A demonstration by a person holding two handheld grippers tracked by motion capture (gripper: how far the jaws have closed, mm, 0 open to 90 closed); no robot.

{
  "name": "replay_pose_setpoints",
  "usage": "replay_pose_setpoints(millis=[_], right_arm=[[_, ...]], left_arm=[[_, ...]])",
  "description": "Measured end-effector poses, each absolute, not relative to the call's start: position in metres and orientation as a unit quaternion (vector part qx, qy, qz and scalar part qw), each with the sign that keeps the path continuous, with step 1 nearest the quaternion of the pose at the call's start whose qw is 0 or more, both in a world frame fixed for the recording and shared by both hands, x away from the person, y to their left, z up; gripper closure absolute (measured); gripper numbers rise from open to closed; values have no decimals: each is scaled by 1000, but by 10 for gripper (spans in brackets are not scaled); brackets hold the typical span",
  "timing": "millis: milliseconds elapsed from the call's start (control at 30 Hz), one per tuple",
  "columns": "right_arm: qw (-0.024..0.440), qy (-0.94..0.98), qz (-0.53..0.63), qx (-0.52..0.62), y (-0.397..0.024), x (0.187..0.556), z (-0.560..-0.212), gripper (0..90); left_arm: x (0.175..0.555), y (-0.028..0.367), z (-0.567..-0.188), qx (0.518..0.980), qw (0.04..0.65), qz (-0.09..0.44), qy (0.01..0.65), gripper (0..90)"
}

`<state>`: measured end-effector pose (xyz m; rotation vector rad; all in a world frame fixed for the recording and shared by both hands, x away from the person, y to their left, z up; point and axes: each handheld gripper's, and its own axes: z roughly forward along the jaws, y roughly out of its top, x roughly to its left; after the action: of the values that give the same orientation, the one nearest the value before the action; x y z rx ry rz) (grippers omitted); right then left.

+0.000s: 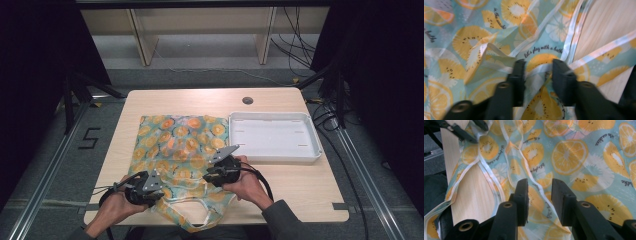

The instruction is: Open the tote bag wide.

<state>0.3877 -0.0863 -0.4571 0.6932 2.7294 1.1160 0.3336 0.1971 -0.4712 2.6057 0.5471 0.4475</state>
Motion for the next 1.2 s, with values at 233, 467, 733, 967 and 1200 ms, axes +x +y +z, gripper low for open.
replay_pose_setpoints(millis=[233,467,733,967,1200], right_arm=[[54,900,369,224,-87,386,-457,673],[32,897,390,203,-82,379,-452,659],[42,909,380,167,-69,363,-448,481],[103,930,321,149,-63,370,-461,829],[90,913,370,147,-81,368,-421,900]], left_arm=[[335,204,-461,941,227,154,198,897],[336,213,-429,922,282,154,215,898],[343,224,-405,902,327,161,234,898],[343,226,-394,898,342,155,230,898],[335,232,-369,891,373,150,213,898]])
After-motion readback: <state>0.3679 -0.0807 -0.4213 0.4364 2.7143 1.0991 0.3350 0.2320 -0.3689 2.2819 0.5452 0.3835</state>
